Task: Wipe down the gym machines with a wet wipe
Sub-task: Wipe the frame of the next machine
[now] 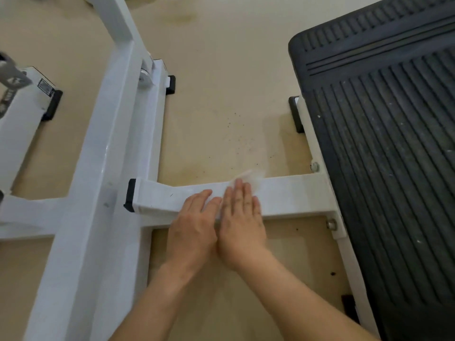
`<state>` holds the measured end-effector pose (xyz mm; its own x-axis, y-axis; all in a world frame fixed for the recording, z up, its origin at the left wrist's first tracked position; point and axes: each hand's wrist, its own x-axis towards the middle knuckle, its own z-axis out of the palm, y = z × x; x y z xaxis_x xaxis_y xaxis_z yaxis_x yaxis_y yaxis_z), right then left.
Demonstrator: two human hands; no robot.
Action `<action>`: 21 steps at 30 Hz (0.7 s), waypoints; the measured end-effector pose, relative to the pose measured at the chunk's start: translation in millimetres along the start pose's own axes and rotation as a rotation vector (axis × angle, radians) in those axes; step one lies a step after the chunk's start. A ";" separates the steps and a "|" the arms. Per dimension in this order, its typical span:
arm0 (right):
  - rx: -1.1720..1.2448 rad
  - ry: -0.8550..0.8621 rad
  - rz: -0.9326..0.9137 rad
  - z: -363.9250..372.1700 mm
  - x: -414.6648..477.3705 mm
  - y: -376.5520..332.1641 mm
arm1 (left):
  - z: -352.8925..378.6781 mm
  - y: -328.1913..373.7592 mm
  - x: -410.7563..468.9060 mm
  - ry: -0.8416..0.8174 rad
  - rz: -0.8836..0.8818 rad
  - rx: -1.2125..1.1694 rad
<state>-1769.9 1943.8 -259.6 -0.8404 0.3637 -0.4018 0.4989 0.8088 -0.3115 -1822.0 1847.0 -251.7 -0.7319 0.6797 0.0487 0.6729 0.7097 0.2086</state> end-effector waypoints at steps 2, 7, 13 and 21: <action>-0.012 -0.017 -0.182 12.8 1.2 -25.9 | -13.3 -6.2 0.5 0.051 -0.041 -0.022; -0.112 0.049 -0.057 0.3 7.0 2.5 | -50.5 -20.9 2.0 0.229 -0.191 -0.040; 0.024 -0.019 0.050 -6.6 4.2 -20.7 | -72.2 -18.4 8.4 0.336 -0.246 -0.168; 0.629 -0.072 -0.251 -5.9 5.1 -102.3 | -93.8 -43.7 1.4 0.277 -0.387 -0.267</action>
<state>-1826.5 1865.7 -224.7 -0.9416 0.1507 -0.3011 0.3367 0.4341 -0.8356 -1862.5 1799.6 -169.2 -0.9459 0.2784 0.1669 0.3245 0.8018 0.5017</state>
